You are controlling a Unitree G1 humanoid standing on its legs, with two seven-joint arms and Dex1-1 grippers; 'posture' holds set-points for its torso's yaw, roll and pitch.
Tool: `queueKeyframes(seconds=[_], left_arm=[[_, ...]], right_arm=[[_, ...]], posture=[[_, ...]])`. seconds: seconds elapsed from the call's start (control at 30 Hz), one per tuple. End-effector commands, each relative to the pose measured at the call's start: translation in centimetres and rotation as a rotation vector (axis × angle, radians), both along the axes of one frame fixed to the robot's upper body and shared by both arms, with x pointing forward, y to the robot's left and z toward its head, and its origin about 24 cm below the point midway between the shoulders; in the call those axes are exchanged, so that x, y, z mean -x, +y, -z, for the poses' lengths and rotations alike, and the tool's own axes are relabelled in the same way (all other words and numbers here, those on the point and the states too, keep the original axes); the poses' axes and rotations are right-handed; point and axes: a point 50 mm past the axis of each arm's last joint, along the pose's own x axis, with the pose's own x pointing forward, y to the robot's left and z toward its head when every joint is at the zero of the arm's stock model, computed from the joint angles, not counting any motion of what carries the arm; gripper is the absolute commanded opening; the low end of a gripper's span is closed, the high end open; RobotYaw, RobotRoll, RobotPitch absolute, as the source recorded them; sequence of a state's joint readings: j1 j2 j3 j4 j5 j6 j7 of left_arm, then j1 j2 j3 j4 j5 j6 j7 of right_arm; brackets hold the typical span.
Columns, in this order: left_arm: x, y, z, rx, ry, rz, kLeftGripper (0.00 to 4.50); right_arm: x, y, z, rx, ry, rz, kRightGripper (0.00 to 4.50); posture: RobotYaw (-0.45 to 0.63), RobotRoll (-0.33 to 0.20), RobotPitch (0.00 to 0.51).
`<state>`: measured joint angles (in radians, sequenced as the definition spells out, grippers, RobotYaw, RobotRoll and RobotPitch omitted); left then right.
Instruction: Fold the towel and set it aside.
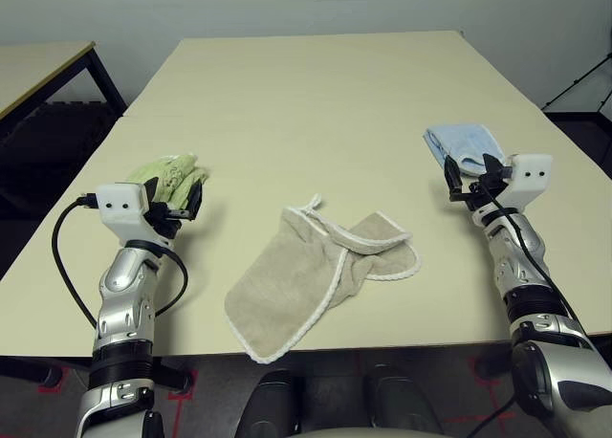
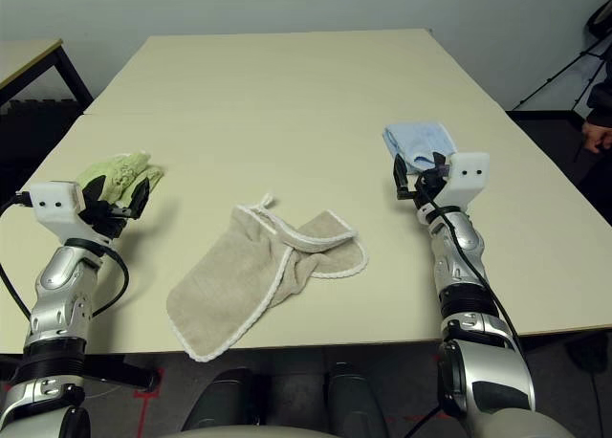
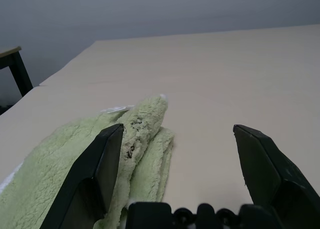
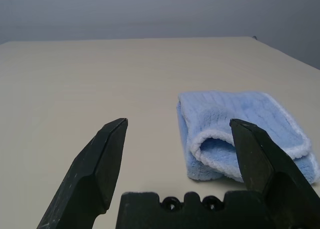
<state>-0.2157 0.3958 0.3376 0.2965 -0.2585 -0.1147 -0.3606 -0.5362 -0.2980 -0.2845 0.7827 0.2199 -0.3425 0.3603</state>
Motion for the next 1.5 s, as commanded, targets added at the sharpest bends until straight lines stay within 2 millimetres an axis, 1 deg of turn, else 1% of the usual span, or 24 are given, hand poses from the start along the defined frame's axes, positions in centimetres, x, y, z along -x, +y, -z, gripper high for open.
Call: queueKeyframes(seconds=[0.03,0.4,0.6,0.8,0.9,1.0,1.13,1.27,1.4,1.5], left_arm=[[0.2,0.0,0.4,-0.008,0.023,0.013,4.44],[0.2,0.1,0.6,-0.003,0.031,0.009,4.44],[0.2,0.1,0.1,0.011,0.017,0.030,4.44],[0.2,-0.8,-1.6,0.069,0.005,0.233,4.44],[0.0,-0.9,-2.0,0.007,0.046,0.311,4.44],[0.0,-1.0,-1.8,-0.062,0.108,0.381,4.44],[0.1,-1.5,-1.3,-0.127,0.187,0.497,4.44],[0.1,-1.8,-1.5,-0.136,0.200,0.575,4.44],[0.3,-2.1,-1.7,-0.161,0.207,0.653,4.44],[0.4,-2.4,-1.7,-0.173,0.203,0.688,4.44]], right_arm=[[0.0,0.3,0.0,-0.001,0.002,-0.007,4.44],[-0.1,0.3,0.1,-0.003,0.005,-0.007,4.44],[-0.2,0.3,0.1,-0.005,0.005,-0.016,4.44],[-0.3,0.4,0.0,-0.004,0.004,-0.022,4.44],[-0.4,0.5,-0.1,-0.005,0.003,-0.026,4.44],[-0.5,0.8,-0.3,0.002,-0.002,-0.047,4.44],[-0.8,1.7,-1.1,0.070,-0.018,-0.178,4.44],[-0.9,2.1,-2.5,0.117,-0.032,-0.399,4.44],[-0.8,1.2,-4.4,0.228,-0.017,-0.617,4.44],[-0.4,1.0,-5.1,0.323,-0.004,-0.763,4.44]], posture=[[0.00,0.000,0.025],[0.00,0.000,0.027],[0.01,0.000,0.030],[0.01,0.000,0.033],[0.01,0.000,0.032],[0.01,0.000,0.032],[0.01,0.000,0.036],[0.02,0.000,0.040],[0.02,0.000,0.040],[0.02,0.000,0.041]])
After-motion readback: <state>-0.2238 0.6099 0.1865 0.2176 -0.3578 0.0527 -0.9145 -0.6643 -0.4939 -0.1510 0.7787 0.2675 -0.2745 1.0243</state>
